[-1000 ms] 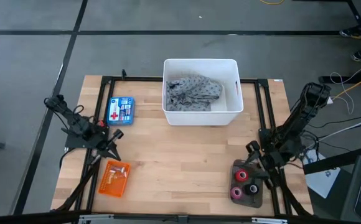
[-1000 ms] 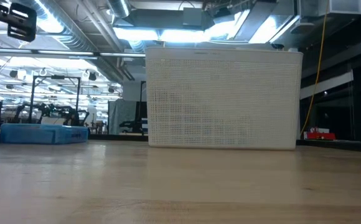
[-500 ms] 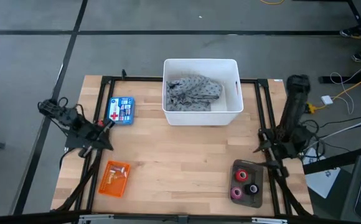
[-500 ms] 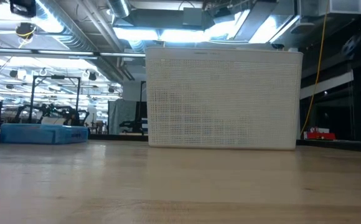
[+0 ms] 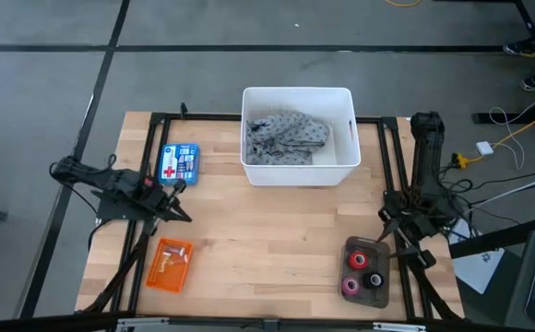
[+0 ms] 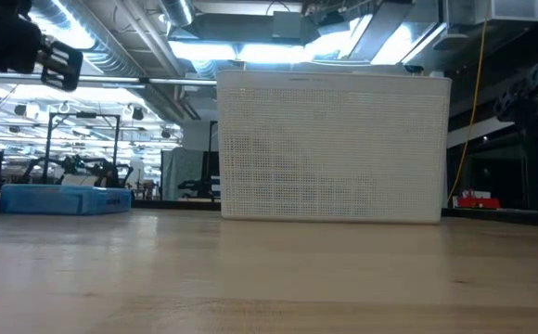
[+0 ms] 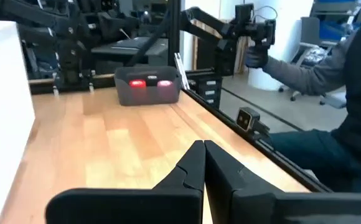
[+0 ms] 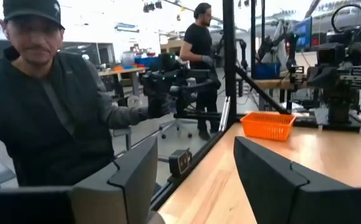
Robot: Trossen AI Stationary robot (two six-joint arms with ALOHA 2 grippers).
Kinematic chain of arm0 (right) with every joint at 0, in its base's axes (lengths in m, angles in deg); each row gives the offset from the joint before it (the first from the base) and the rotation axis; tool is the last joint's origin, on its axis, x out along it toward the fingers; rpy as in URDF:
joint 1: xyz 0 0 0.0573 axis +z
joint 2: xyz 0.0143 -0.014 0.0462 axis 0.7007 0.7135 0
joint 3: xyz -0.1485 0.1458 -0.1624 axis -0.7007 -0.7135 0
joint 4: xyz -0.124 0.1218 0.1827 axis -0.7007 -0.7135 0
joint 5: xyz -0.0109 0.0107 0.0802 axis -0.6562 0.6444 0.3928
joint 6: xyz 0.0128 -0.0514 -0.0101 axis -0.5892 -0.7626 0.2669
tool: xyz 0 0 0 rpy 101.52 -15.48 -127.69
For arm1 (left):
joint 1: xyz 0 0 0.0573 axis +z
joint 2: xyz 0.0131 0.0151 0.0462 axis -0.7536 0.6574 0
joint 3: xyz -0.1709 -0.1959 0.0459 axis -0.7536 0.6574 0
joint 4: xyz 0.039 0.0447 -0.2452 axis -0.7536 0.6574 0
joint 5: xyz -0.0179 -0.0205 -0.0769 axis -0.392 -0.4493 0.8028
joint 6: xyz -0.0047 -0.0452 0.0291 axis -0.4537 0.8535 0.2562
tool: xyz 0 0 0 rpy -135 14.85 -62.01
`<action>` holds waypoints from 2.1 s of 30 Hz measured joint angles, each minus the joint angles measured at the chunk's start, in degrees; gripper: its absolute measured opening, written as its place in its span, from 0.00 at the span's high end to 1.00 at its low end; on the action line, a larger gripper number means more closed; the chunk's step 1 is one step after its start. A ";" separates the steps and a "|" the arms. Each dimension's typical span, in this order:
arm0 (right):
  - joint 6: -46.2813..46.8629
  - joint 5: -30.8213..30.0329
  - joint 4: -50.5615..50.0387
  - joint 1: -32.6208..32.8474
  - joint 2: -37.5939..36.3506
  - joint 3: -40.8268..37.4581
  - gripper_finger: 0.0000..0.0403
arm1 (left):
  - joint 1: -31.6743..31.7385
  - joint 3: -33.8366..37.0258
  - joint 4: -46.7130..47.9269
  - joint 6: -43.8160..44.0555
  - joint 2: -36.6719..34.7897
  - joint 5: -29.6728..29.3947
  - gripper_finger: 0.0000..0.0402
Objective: Pick & Place Medicine items
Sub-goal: Return to Home Position
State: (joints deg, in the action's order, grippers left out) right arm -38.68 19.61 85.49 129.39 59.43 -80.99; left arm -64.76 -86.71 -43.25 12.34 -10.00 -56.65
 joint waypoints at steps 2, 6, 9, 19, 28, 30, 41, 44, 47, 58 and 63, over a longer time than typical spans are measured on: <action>0.23 -0.02 -0.18 -0.25 0.02 0.00 0.47 | 1.51 1.07 -2.25 0.52 0.00 2.19 1.00; -2.02 0.32 -0.02 -4.70 0.02 0.00 0.47 | 4.35 2.79 -6.15 1.14 0.00 6.58 1.00; -3.52 6.97 0.07 -11.39 0.09 0.00 0.47 | 6.18 2.99 -6.49 1.46 0.00 8.12 1.00; -2.21 29.41 -5.44 -32.11 -1.08 0.02 0.47 | 13.65 2.94 -6.08 -1.82 0.00 17.69 0.99; 0.19 44.14 -13.54 -45.51 -6.02 0.04 0.47 | 29.79 2.99 -5.75 -1.44 0.02 33.23 0.98; 0.78 46.81 -14.33 -47.88 -7.65 0.04 0.47 | 34.16 3.52 -6.48 -1.42 0.02 38.20 0.98; 3.00 52.90 -22.35 -55.74 -13.89 0.05 0.47 | 55.84 5.92 -10.68 1.28 1.86 57.73 0.98; 3.96 50.69 -22.30 -56.58 -14.93 0.07 0.47 | 59.63 5.93 -11.03 3.84 1.86 56.67 0.99; 5.83 37.41 -23.42 -56.73 -14.80 0.07 0.47 | 62.29 5.95 -11.95 6.65 1.86 51.33 0.99; 3.83 8.78 -22.34 -54.47 -14.75 0.07 0.47 | 67.92 6.00 -13.66 7.66 1.86 36.61 0.99; -5.47 -3.90 -22.75 -53.68 -14.53 0.07 0.47 | 69.54 6.00 -13.99 7.17 1.86 30.05 0.99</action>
State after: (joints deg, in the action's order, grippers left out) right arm -44.15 15.71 62.73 75.71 44.90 -80.92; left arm 4.77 -80.71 -57.23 19.51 -8.15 -26.60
